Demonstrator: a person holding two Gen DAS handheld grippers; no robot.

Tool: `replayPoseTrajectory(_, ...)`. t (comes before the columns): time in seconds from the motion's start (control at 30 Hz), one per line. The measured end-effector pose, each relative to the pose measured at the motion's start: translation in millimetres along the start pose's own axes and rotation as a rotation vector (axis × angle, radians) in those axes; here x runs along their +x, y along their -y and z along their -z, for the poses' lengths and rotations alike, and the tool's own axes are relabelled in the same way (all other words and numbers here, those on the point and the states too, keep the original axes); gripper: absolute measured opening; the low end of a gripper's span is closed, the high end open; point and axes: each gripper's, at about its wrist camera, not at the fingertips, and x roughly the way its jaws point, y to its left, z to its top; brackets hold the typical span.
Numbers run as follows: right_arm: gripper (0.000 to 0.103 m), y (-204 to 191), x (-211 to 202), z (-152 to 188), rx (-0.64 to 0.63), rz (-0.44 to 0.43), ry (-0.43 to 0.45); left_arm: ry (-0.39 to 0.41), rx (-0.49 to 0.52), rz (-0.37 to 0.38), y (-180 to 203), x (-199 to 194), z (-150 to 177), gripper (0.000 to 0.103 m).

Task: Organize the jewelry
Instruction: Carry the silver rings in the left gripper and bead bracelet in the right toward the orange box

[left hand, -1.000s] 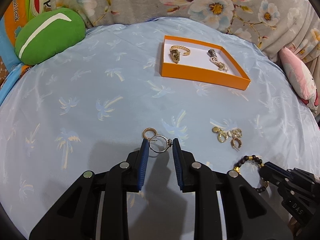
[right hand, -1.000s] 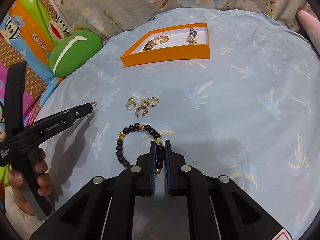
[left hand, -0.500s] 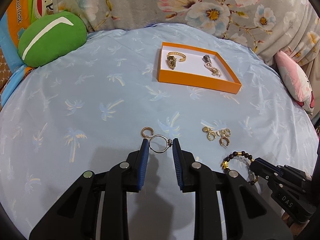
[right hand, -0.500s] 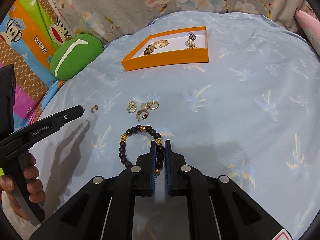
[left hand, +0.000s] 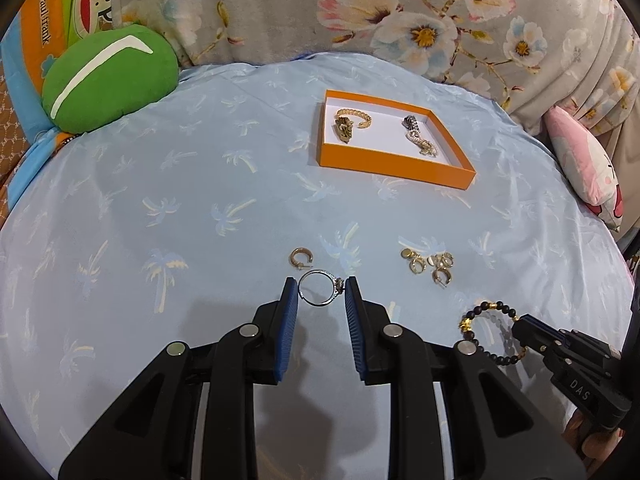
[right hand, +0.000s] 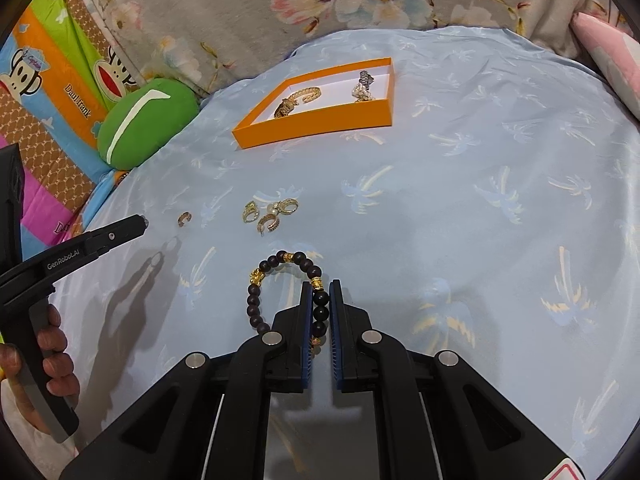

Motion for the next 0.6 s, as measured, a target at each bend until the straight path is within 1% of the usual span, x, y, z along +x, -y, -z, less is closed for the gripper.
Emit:
replayPoseTrajectory(0.17,0.007,3,-6,0,0.01,0.006,0.008,0.001,-0.008,0.004,-5,-6,4,0.024)
replayPoseTrajectory(0.3,0.007,3,-15,-6,0.015,-0.008,0.033,0.008,-0.007,0.008,-6,-11,2,0.023)
replayPoseTrajectory(0.47,0.007,-2,-27,-26,-0.011,-0.017,0.069,0.025,-0.001,0.015,-4,-16,-9,0.023)
replayPoseTrajectory(0.6,0.007,-5,-32,-54,-0.043,-0.02,0.11,0.052,0.013,0.015,1,-16,-26,0.023)
